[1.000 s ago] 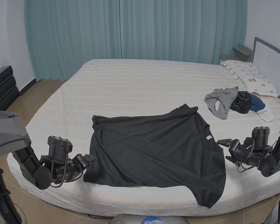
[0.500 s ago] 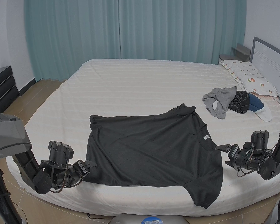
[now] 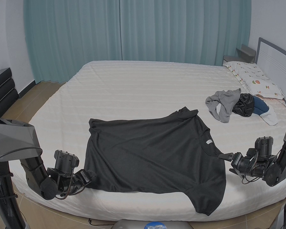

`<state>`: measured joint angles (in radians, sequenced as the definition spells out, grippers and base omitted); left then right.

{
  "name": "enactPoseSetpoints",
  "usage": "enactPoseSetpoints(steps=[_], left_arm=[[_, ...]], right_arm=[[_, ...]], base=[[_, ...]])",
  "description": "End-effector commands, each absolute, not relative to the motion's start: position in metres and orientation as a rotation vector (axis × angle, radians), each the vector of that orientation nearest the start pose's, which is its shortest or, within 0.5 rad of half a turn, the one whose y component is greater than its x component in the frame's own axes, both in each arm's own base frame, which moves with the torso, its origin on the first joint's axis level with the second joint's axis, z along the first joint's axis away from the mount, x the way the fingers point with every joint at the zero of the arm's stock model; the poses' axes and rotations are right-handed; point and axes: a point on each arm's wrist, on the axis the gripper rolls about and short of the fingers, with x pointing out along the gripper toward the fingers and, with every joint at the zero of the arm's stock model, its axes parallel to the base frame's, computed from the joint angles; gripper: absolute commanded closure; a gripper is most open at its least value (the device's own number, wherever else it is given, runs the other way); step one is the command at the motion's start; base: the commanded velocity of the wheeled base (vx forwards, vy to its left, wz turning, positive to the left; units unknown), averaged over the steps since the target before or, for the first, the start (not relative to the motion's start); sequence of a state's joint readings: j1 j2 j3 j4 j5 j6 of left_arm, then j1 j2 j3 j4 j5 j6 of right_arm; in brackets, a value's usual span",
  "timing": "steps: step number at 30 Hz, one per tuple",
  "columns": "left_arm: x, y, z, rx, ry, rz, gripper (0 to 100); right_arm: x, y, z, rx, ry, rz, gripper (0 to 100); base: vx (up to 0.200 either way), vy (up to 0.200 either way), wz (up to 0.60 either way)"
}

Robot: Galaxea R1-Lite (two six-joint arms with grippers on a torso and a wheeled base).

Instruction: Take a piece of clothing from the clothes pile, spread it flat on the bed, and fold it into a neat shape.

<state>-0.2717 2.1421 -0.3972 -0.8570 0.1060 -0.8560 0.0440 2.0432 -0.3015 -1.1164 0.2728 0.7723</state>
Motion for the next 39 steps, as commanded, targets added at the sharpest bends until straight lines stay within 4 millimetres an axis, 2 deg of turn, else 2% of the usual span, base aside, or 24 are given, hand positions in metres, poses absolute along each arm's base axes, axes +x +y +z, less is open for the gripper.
enactPoseSetpoints(steps=[1, 2, 3, 10, 18, 32, 33, 39], left_arm=[[0.264, -0.070, -0.023, -0.627, 0.891, 0.240, 0], [0.265, -0.070, -0.023, -0.629, 0.885, 0.237, 0], [0.264, -0.070, -0.023, -0.629, 0.885, 0.237, 100], [0.258, -0.070, -0.022, -0.614, 0.900, 0.237, 100], [0.251, -0.064, -0.021, -0.533, 0.917, 0.226, 100], [0.243, -0.056, -0.014, -0.466, 0.940, 0.227, 100], [0.243, -0.056, -0.012, -0.465, 0.935, 0.225, 100], [0.245, -0.045, -0.005, -0.458, 0.921, 0.248, 100]], right_arm=[[0.262, 0.018, 0.014, 0.794, 0.747, 0.044, 0], [0.262, 0.018, 0.013, 0.785, 0.751, 0.042, 0], [0.262, 0.018, 0.011, 0.778, 0.756, 0.041, 0], [0.259, 0.018, 0.004, 0.754, 0.786, 0.034, 0], [0.250, 0.020, -0.013, 0.660, 0.865, 0.054, 0], [0.265, 0.021, -0.025, 0.663, 0.872, 0.052, 0], [0.267, 0.021, -0.025, 0.668, 0.867, 0.052, 100], [0.279, 0.016, -0.023, 0.676, 0.824, 0.042, 100]], base=[[0.000, 0.000, 0.00], [0.000, 0.000, 0.00], [0.000, 0.000, 0.00], [0.000, 0.000, 0.00], [0.000, 0.000, 0.00], [0.000, 0.000, 0.00], [0.000, 0.000, 0.00], [0.000, 0.000, 0.00]])
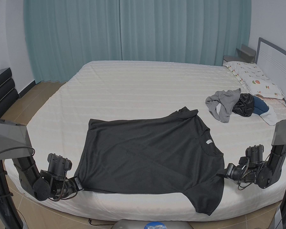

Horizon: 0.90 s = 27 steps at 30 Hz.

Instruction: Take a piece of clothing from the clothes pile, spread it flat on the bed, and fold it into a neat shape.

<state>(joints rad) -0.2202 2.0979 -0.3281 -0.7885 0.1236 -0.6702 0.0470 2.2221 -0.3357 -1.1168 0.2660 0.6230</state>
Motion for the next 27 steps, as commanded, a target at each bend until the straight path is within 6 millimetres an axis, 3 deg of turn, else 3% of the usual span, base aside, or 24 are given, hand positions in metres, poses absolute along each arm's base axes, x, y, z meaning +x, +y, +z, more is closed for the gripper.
enactPoseSetpoints(steps=[1, 12, 26, 27], left_arm=[[0.245, -0.045, -0.005, -0.459, 0.921, 0.249, 100], [0.246, -0.041, -0.001, -0.464, 0.900, 0.251, 100], [0.243, -0.043, 0.004, -0.459, 0.894, 0.225, 100], [0.243, -0.043, 0.004, -0.459, 0.894, 0.225, 100]], right_arm=[[0.279, 0.016, -0.023, 0.676, 0.822, 0.043, 100], [0.300, 0.005, 0.001, 0.672, 0.665, 0.015, 100], [0.334, 0.008, -0.023, 0.662, 0.671, 0.024, 100], [0.334, 0.008, -0.022, 0.662, 0.667, 0.027, 0]], base=[[0.000, 0.000, 0.00], [0.000, 0.000, 0.00], [0.000, 0.000, 0.00], [0.000, 0.000, 0.00]])
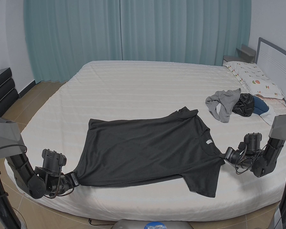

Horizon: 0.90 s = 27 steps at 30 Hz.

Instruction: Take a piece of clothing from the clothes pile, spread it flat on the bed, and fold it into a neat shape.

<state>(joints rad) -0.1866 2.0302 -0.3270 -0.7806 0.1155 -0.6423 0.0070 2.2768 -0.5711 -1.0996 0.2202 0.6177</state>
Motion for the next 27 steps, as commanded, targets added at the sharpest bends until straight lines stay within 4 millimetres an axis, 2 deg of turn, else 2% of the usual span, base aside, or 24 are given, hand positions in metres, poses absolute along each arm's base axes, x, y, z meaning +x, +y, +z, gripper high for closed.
enactPoseSetpoints(steps=[1, 5, 8, 10, 11, 16, 22, 27], left_arm=[[0.243, -0.043, 0.004, -0.459, 0.896, 0.226, 100], [0.243, -0.043, 0.004, -0.460, 0.895, 0.224, 100], [0.243, -0.043, 0.004, -0.460, 0.895, 0.224, 100], [0.243, -0.043, 0.004, -0.460, 0.894, 0.223, 100], [0.243, -0.043, 0.004, -0.460, 0.894, 0.223, 100], [0.243, -0.043, 0.004, -0.460, 0.894, 0.223, 100], [0.243, -0.043, 0.006, -0.462, 0.888, 0.221, 100], [0.243, -0.043, 0.005, -0.461, 0.891, 0.222, 100]], right_arm=[[0.333, 0.006, -0.020, 0.668, 0.659, 0.029, 0], [0.326, 0.003, -0.002, 0.682, 0.630, 0.047, 0], [0.309, 0.001, 0.013, 0.704, 0.639, 0.113, 0], [0.301, 0.001, 0.016, 0.714, 0.655, 0.139, 0], [0.290, 0.003, 0.017, 0.719, 0.688, 0.176, 0], [0.271, 0.017, 0.006, 0.723, 0.791, 0.236, 0], [0.271, 0.029, -0.017, 0.710, 0.884, 0.250, 0], [0.276, 0.031, -0.024, 0.711, 0.899, 0.249, 0]], base=[[0.000, 0.000, 0.00], [0.000, 0.000, 0.00], [0.000, 0.000, 0.00], [0.000, 0.000, 0.00], [0.000, 0.000, 0.00], [0.000, 0.000, 0.00], [0.000, 0.000, 0.00], [0.000, 0.000, 0.00]])
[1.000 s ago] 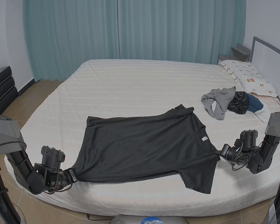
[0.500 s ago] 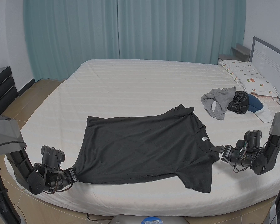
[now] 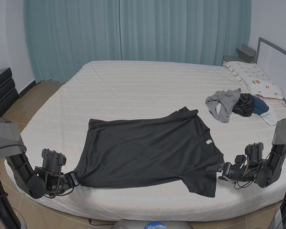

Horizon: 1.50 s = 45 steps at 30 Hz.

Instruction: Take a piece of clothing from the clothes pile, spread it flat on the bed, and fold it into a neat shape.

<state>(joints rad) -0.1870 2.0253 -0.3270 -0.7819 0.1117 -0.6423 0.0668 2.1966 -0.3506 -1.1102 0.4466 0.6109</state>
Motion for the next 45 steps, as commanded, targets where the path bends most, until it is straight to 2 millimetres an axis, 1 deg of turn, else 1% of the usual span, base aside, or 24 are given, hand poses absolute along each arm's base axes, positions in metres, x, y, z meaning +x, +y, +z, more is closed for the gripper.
enactPoseSetpoints(steps=[1, 6, 11, 12, 15, 17, 19, 23, 28, 30, 31, 34, 36, 37, 39, 45], left_arm=[[0.243, -0.043, 0.005, -0.460, 0.892, 0.223, 100], [0.243, -0.043, 0.004, -0.460, 0.894, 0.223, 100], [0.243, -0.043, 0.004, -0.460, 0.895, 0.224, 100], [0.242, -0.043, 0.004, -0.459, 0.896, 0.224, 100], [0.242, -0.043, 0.005, -0.460, 0.894, 0.223, 100], [0.242, -0.043, 0.005, -0.461, 0.893, 0.221, 100], [0.242, -0.043, 0.005, -0.461, 0.894, 0.222, 100], [0.240, -0.043, 0.004, -0.459, 0.900, 0.225, 100], [0.239, -0.040, 0.004, -0.434, 0.905, 0.220, 100], [0.238, -0.040, 0.004, -0.424, 0.908, 0.217, 100], [0.235, -0.038, 0.003, -0.409, 0.917, 0.218, 100], [0.234, -0.037, 0.003, -0.399, 0.922, 0.215, 100], [0.232, -0.037, 0.002, -0.390, 0.928, 0.215, 100], [0.229, -0.037, 0.001, -0.369, 0.939, 0.208, 100], [0.225, -0.036, 0.000, -0.341, 0.956, 0.198, 100], [0.224, -0.033, -0.001, -0.325, 0.958, 0.208, 100]], right_arm=[[0.275, 0.030, -0.026, 0.711, 0.906, 0.245, 0], [0.277, 0.030, -0.029, 0.713, 0.908, 0.244, 0], [0.287, 0.034, -0.034, 0.705, 0.898, 0.247, 0], [0.287, 0.034, -0.035, 0.701, 0.901, 0.244, 100], [0.283, 0.035, -0.037, 0.679, 0.912, 0.231, 100], [0.275, 0.034, -0.039, 0.631, 0.920, 0.197, 100], [0.271, 0.031, -0.036, 0.629, 0.912, 0.190, 100], [0.261, 0.021, -0.024, 0.642, 0.887, 0.168, 100], [0.237, 0.013, -0.011, 0.662, 0.898, 0.154, 100], [0.232, 0.012, -0.009, 0.667, 0.901, 0.156, 100], [0.223, 0.010, -0.004, 0.681, 0.905, 0.167, 100], [0.207, 0.007, 0.001, 0.692, 0.921, 0.167, 100], [0.201, 0.007, 0.001, 0.678, 0.934, 0.170, 100], [0.193, 0.007, -0.001, 0.650, 0.956, 0.177, 100], [0.186, 0.008, -0.004, 0.612, 0.986, 0.197, 100], [0.180, 0.010, -0.008, 0.594, 1.051, 0.207, 100]], base=[[0.000, 0.000, 0.00], [0.000, 0.000, 0.00], [0.000, 0.000, 0.00], [0.000, 0.000, 0.00], [0.000, 0.000, 0.00], [0.000, 0.000, 0.00], [0.000, 0.000, 0.00], [0.000, 0.000, 0.00], [0.000, 0.000, 0.00], [0.000, 0.000, 0.00], [0.000, 0.000, 0.00], [0.000, 0.000, 0.00], [0.000, 0.000, 0.00], [0.000, 0.000, 0.00], [0.000, 0.000, 0.00], [0.000, 0.000, 0.00]])
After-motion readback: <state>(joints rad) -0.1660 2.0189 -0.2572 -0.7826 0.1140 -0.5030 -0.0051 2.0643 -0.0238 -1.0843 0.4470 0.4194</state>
